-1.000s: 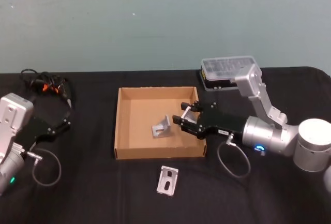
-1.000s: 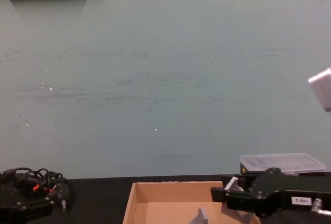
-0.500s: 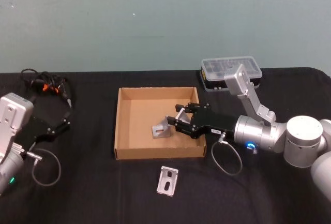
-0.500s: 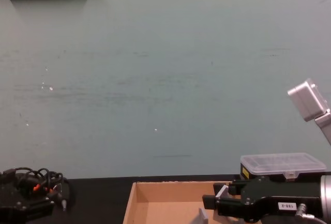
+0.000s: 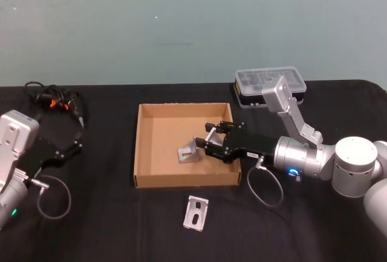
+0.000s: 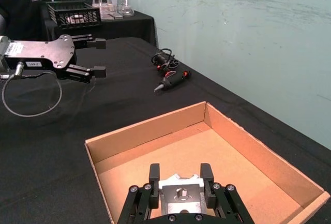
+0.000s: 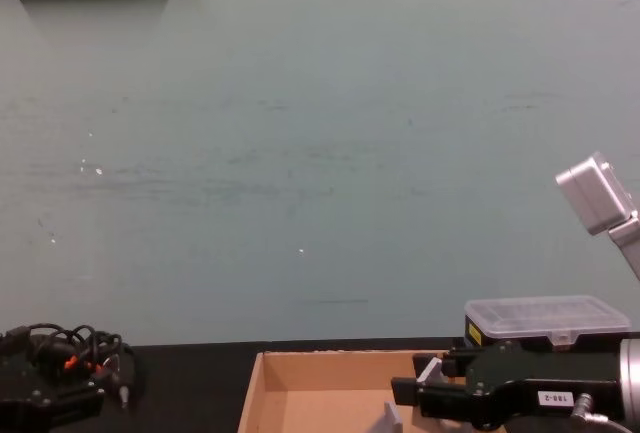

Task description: Use one hand to pick up the angle iron from the table and place it into the box.

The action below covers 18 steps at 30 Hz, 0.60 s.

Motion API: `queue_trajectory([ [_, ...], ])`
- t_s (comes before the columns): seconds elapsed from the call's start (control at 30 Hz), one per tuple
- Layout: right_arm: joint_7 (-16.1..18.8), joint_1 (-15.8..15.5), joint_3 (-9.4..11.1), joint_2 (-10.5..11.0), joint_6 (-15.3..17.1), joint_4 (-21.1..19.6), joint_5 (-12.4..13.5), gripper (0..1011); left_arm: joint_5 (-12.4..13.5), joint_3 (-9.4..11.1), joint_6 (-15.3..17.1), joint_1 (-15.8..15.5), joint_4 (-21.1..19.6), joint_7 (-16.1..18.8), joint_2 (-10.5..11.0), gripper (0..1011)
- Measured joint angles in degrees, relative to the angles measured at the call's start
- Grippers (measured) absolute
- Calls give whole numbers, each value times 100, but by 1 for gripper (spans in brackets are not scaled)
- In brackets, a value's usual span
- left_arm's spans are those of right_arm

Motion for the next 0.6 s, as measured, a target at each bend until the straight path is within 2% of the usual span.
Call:
queue_trajectory([
  [0.07, 0, -1, 1, 1, 1, -2, 1, 502, 0, 0, 0, 0, 0, 0, 0, 1000],
  [0.1, 0, -1, 1, 2, 1, -4, 2, 562, 0, 0, 0, 0, 0, 0, 0, 1000],
  [0.6, -4, -7, 6, 7, 6, -14, 8, 994, 0, 0, 0, 0, 0, 0, 0, 1000],
])
